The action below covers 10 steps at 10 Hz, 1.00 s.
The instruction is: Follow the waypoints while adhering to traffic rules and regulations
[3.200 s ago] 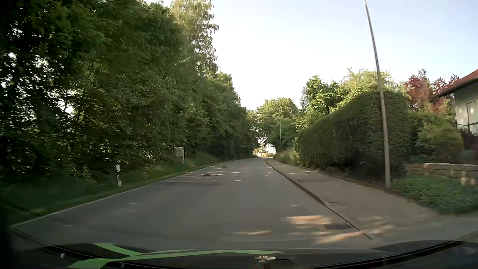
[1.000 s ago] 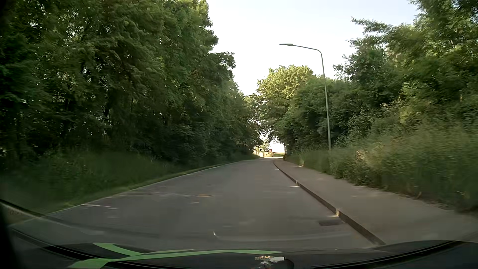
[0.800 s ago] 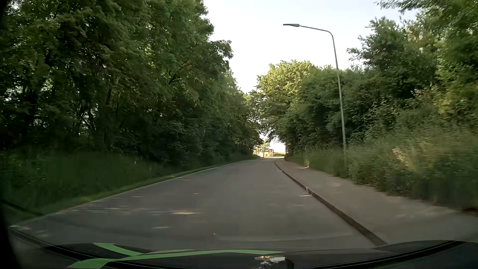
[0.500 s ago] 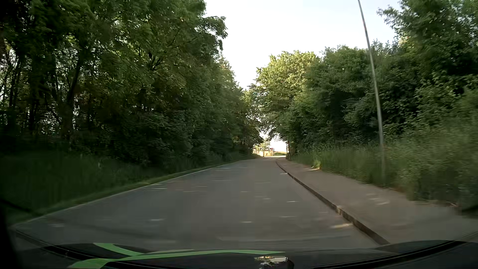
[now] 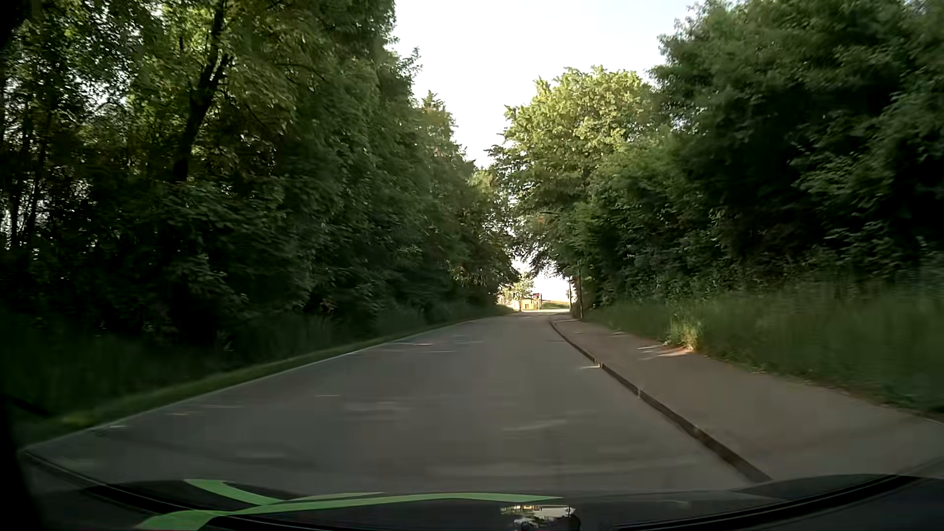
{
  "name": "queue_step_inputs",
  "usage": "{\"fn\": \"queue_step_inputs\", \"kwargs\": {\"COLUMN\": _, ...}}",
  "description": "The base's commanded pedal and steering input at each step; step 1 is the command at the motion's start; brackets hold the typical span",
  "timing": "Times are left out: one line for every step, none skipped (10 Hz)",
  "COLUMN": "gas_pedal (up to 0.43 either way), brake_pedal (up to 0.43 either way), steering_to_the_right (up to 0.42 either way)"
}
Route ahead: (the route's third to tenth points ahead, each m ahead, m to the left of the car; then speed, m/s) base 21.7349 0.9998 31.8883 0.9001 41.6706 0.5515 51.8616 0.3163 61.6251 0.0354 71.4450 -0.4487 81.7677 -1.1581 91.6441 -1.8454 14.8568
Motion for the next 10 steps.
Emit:
{"fn": "queue_step_inputs", "kwargs": {"gas_pedal": 0.15, "brake_pedal": 0.0, "steering_to_the_right": 0.0}}
{"fn": "queue_step_inputs", "kwargs": {"gas_pedal": 0.138, "brake_pedal": 0.0, "steering_to_the_right": 0.0}}
{"fn": "queue_step_inputs", "kwargs": {"gas_pedal": 0.13, "brake_pedal": 0.0, "steering_to_the_right": 0.0}}
{"fn": "queue_step_inputs", "kwargs": {"gas_pedal": 0.13, "brake_pedal": 0.0, "steering_to_the_right": 0.0}}
{"fn": "queue_step_inputs", "kwargs": {"gas_pedal": 0.13, "brake_pedal": 0.0, "steering_to_the_right": 0.0}}
{"fn": "queue_step_inputs", "kwargs": {"gas_pedal": 0.13, "brake_pedal": 0.0, "steering_to_the_right": 0.0}}
{"fn": "queue_step_inputs", "kwargs": {"gas_pedal": 0.13, "brake_pedal": 0.0, "steering_to_the_right": 0.0}}
{"fn": "queue_step_inputs", "kwargs": {"gas_pedal": 0.13, "brake_pedal": 0.0, "steering_to_the_right": 0.0}}
{"fn": "queue_step_inputs", "kwargs": {"gas_pedal": 0.138, "brake_pedal": 0.0, "steering_to_the_right": 0.001}}
{"fn": "queue_step_inputs", "kwargs": {"gas_pedal": 0.138, "brake_pedal": 0.0, "steering_to_the_right": 0.003}}
